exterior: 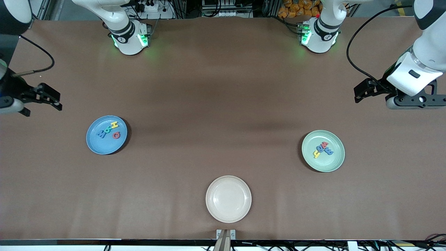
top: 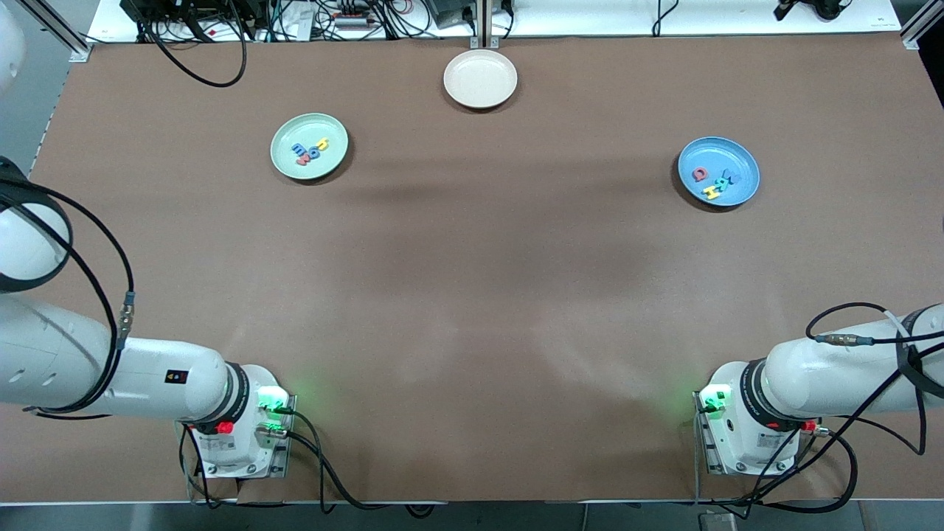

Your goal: Sort uppercase to blue plate, lowercase to green plate

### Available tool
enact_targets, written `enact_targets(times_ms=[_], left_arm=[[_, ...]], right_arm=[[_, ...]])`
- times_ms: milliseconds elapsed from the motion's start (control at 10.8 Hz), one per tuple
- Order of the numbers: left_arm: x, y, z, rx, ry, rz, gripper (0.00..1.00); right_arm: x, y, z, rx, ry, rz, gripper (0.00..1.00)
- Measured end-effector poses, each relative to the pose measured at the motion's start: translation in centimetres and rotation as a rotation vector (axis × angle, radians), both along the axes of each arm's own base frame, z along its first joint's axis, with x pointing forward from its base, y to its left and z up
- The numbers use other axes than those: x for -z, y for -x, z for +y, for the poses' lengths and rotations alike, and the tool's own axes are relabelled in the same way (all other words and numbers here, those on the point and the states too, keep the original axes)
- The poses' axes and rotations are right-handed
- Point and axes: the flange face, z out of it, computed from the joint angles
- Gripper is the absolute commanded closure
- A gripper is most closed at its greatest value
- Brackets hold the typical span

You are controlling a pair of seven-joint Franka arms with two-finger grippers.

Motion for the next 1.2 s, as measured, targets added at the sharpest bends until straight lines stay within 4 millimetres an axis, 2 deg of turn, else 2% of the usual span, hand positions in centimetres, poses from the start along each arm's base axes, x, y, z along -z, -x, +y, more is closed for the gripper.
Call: enact_targets(times_ms=[278,834,1205], left_arm=[[-0.2,-0.1,0.2,-0.004,0.001,-0.004,0.00],[-2.2,0.4,0.3,0.015,-0.001,0.004,0.00],[-2.6,0.7,0.6,0.054,-0.004,0.019,0.00]], right_arm=[[-1.3,0.7,-0.6,0.021,-0.001,-0.022,0.00],[-1.4,0.6,-0.4,0.025,-0.002,-0.036,0.00],[-1.6,0.3,-0.4,0.025,-0.002,-0.062,0.00]])
